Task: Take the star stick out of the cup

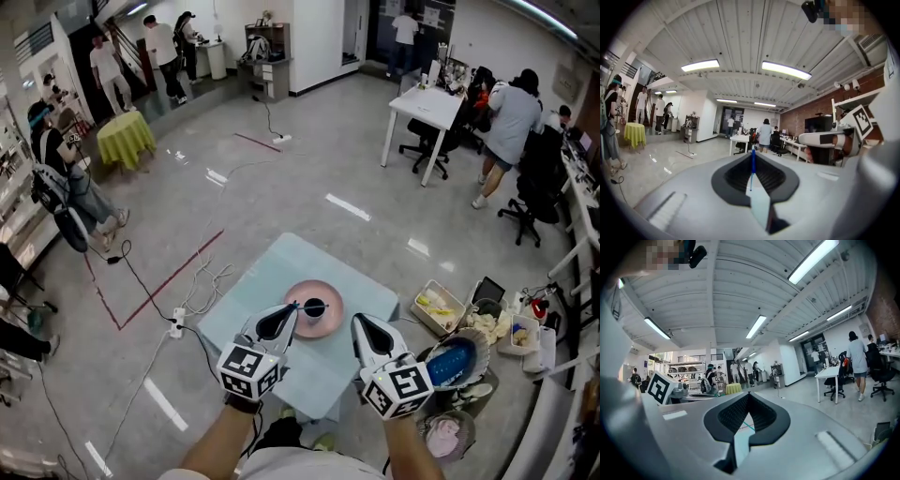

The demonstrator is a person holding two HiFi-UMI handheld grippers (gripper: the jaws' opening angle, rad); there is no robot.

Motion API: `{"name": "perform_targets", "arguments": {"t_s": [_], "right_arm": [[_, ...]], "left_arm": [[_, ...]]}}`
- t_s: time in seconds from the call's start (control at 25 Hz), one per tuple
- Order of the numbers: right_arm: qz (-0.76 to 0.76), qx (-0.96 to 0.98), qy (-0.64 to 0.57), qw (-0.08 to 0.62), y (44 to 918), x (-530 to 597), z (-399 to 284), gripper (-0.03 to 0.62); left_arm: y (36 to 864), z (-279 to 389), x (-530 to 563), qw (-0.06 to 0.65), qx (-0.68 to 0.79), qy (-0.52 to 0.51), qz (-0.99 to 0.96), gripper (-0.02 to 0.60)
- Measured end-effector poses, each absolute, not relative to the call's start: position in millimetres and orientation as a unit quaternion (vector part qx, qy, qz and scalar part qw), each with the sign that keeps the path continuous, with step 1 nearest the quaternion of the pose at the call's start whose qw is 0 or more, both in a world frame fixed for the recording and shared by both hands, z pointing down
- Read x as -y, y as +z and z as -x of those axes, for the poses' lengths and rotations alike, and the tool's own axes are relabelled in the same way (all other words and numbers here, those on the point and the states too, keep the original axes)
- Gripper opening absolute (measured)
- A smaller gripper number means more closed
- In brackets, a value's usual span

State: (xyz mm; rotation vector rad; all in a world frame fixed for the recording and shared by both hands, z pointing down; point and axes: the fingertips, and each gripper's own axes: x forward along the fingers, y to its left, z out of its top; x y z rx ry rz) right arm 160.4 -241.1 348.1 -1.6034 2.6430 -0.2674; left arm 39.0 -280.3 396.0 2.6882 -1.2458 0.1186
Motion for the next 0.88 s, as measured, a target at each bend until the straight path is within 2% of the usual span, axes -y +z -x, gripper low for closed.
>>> {"name": "perform_targets", "arguments": {"t_s": [0.6, 0.88], "right_arm": [[0.507, -0.861, -0.022, 0.032, 293.4, 197.8, -179.2, 0.006], [0.505, -0.862, -0.010, 0.041, 277.7, 178.8, -168.9, 0.006]], "left_arm": [[323.2, -51.8, 218.2, 0.054, 0.435, -0.013, -0.899, 0.020], [302.9, -28.9, 190.7, 0.043, 0.451, -0.017, -0.891, 0.020]]}}
